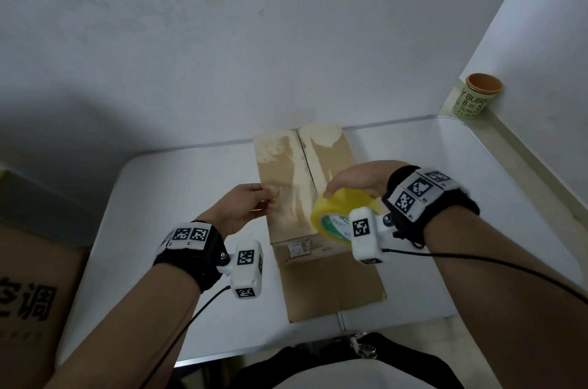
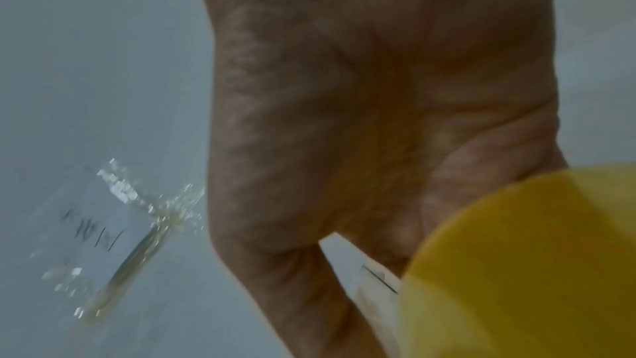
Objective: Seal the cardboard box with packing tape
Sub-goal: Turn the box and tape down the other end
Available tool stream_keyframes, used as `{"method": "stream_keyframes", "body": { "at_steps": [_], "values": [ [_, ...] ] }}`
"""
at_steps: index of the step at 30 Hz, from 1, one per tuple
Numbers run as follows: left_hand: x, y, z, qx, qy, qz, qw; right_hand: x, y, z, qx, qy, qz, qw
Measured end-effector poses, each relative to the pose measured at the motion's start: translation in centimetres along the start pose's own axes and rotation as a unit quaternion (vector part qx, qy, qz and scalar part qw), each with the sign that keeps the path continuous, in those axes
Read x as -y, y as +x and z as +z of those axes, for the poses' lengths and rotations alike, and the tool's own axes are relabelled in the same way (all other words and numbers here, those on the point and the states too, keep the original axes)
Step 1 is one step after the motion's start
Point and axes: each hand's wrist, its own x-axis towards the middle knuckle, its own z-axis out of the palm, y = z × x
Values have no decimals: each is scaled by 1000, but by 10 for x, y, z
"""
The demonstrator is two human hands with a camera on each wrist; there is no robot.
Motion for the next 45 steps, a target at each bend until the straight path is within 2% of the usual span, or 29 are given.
{"method": "stream_keyframes", "body": {
  "at_steps": [2,3,10,15,19,24,26,29,32,35,38,40,45],
  "values": [
    [7,-1,0,-9,-20,-19,1000,-3,0,4,44,16,6,999],
    [9,-1,0,-10,-20,-24,999,-4,0,8,45,19,9,999],
    [19,6,-5,-28,28,-28,999,-1,11,21,-54,-75,4,996],
    [15,11,-7,-48,19,-34,998,3,10,24,-78,-131,7,988],
    [14,9,-7,-51,4,-31,998,0,14,25,-79,-93,3,992],
    [17,6,-6,-68,-8,-27,997,-1,12,22,-38,-76,4,996],
    [18,4,-3,-81,-6,-26,996,-2,13,21,-10,-28,0,1000],
    [21,2,4,-113,-7,-24,993,-9,13,18,83,127,-15,988],
    [25,0,16,-154,-14,-10,988,-15,4,15,167,156,-28,973],
    [26,-6,31,-182,-16,10,983,-16,-9,13,154,79,-42,984],
    [30,-13,41,-199,-22,34,979,-14,-20,14,58,-77,-65,993],
    [36,-18,44,-208,-24,39,977,-13,-24,16,21,-177,-79,981],
    [44,-38,34,-245,-69,47,966,-13,-37,16,-41,-327,-63,942]
  ]
}}
